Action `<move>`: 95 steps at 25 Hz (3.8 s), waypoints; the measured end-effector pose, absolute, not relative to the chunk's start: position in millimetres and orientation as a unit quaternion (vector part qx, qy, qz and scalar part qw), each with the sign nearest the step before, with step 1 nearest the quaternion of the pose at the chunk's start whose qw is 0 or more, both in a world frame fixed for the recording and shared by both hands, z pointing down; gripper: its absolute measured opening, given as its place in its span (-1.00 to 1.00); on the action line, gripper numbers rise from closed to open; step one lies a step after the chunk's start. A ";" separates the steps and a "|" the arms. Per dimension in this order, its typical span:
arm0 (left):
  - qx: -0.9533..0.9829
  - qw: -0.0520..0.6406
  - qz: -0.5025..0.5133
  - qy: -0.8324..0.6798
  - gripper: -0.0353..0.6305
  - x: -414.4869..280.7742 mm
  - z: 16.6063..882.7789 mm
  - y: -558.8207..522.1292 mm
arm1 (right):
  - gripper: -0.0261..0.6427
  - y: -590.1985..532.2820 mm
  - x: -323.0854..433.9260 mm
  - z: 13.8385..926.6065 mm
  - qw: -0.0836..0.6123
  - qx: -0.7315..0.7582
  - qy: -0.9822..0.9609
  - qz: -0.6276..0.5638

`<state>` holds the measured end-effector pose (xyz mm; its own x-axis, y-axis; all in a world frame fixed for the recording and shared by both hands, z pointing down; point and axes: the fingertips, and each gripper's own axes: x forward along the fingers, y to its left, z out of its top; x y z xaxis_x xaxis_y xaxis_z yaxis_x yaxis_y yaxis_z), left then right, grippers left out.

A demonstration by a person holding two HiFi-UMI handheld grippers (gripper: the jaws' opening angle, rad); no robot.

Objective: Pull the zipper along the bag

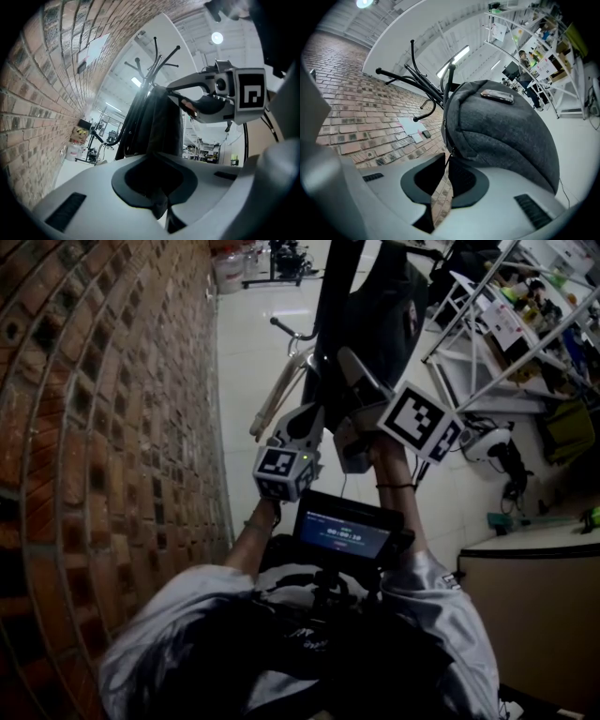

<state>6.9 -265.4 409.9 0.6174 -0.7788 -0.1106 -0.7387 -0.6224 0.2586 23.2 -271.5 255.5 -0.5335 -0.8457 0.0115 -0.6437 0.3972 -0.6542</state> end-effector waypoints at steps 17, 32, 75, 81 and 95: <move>0.896 0.096 -0.106 -0.421 -0.87 9.0 411.3 -260.8 | -0.81 -280.2 27.7 236.5 0.182 -0.443 0.808 -0.342; 0.898 0.098 -0.103 -0.418 -0.87 11.7 411.9 -259.8 | -0.81 -288.7 28.3 218.2 0.196 -0.425 0.814 -0.343; 0.898 0.097 -0.071 -0.423 -0.87 0.4 427.1 -249.3 | -0.94 -220.5 93.2 420.9 0.062 -0.552 0.819 -0.146; 0.898 0.099 -0.075 -0.422 -0.87 3.7 425.6 -247.5 | -0.94 -216.3 87.5 419.1 0.033 -0.554 0.823 -0.120; 0.896 0.099 -0.076 -0.425 -0.87 4.7 426.0 -247.5 | -0.94 -214.4 87.4 424.1 0.021 -0.552 0.825 -0.119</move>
<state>4.7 -247.5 426.0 0.6266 -0.7777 -0.0511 -0.7477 -0.6183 0.2423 87.4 -214.4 424.1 -0.3896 -0.9159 0.0967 -0.9059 0.3621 -0.2196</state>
